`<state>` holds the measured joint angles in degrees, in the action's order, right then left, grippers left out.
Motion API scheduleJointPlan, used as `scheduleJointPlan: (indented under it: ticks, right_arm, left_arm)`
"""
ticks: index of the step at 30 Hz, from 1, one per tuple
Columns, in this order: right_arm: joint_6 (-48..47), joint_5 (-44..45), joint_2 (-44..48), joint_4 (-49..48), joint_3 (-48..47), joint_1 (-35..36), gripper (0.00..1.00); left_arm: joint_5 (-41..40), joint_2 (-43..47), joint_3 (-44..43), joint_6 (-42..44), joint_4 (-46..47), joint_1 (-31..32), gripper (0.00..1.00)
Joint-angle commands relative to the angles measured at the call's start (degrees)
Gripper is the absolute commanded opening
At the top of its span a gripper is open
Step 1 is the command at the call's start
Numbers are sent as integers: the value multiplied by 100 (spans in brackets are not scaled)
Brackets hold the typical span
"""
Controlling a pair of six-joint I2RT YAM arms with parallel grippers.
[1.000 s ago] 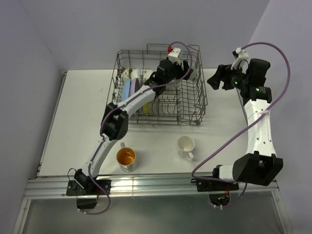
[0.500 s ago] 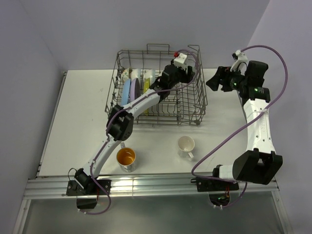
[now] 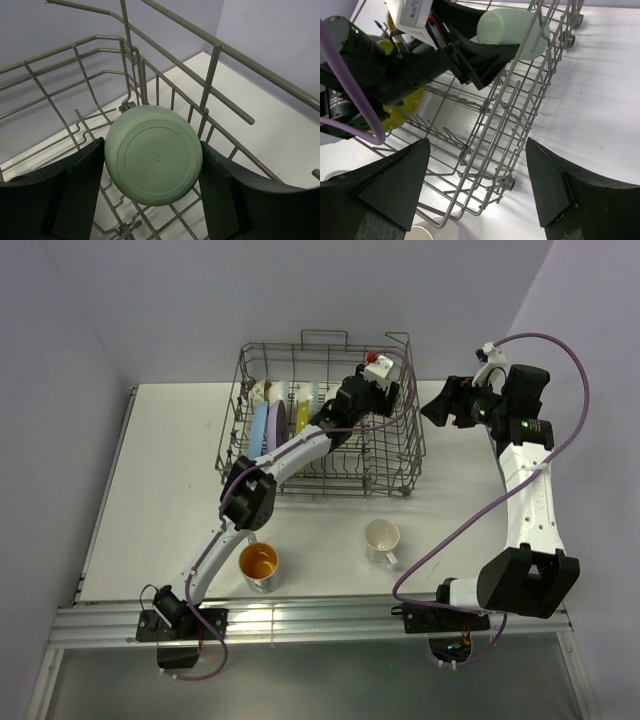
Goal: Load the mixed dishes into the dish rack
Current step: Place the cup upside down on the dish rack
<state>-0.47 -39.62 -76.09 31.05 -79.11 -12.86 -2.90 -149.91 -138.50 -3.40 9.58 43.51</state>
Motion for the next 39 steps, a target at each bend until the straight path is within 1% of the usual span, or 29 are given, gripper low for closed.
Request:
scheduleJointPlan:
  ticks: [1, 11, 31, 35, 39]
  right_arm:
    - [38, -143, 16, -213, 54, -67, 84]
    - [231, -240, 68, -196, 133, -85, 83]
    - [293, -371, 104, -196, 273, -94, 82]
    - [302, -389, 104, -204, 291, -102, 82]
    - [302, -424, 104, -204, 309, -102, 82]
  left_arm:
    - [43, -109, -63, 138, 140, 53, 0]
    - [448, -153, -2, 94, 88, 61, 0]
    - [413, -214, 183, -64, -62, 53, 0]
    - [395, -223, 191, -108, -88, 44, 4]
    - [334, -232, 183, -161, -71, 44, 11]
